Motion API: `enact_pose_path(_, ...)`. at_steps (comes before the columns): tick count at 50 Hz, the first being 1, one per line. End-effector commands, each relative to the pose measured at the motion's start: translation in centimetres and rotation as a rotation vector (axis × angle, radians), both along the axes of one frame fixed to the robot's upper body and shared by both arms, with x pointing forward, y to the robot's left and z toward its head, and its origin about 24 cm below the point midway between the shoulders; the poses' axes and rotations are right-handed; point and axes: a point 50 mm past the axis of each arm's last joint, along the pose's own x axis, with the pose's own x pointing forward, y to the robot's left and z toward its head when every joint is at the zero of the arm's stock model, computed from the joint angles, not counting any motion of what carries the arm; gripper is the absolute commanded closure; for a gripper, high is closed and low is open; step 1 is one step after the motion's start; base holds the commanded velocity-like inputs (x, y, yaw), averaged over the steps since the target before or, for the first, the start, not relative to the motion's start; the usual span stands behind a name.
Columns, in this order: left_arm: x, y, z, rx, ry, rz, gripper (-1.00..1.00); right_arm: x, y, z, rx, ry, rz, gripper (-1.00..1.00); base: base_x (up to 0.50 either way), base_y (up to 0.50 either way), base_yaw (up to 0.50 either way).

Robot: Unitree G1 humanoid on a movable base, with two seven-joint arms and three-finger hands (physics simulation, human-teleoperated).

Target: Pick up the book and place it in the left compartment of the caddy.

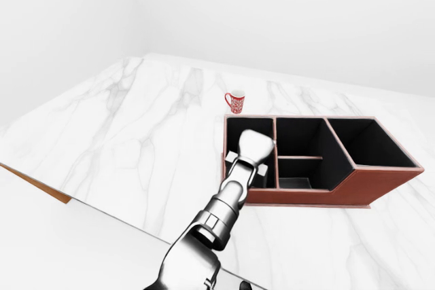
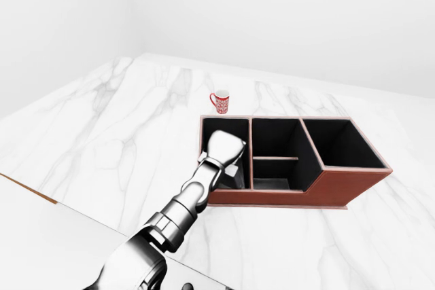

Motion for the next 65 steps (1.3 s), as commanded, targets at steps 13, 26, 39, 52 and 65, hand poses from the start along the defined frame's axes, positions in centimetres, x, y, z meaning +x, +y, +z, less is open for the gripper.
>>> enact_pose_path(13,0.2,0.9,-2.4,-0.033,0.023,0.015,1.0,0.1,0.0,-0.1,-0.002,0.005,0.0,-1.0,0.0,0.0,0.0)
enact_pose_path(26,-0.3,1.4,-4.1,-0.031,0.072,0.032,1.0,0.2,0.0,0.0,-0.001,0.003,0.0,-1.0,0.0,0.0,0.0)
enact_pose_path(39,0.5,3.0,-4.5,-0.036,0.111,0.093,1.0,0.1,0.1,0.0,-0.007,0.005,-0.001,-1.0,0.0,0.0,0.0)
enact_pose_path(52,0.6,4.1,-5.2,-0.068,0.136,0.142,0.74,0.3,0.1,-0.2,-0.01,0.015,-0.002,-1.0,0.0,0.0,0.0)
enact_pose_path(65,0.9,4.7,-5.0,-0.089,0.122,0.164,-1.0,0.3,0.2,-0.3,-0.014,0.022,-0.005,-1.0,0.0,0.0,0.0)
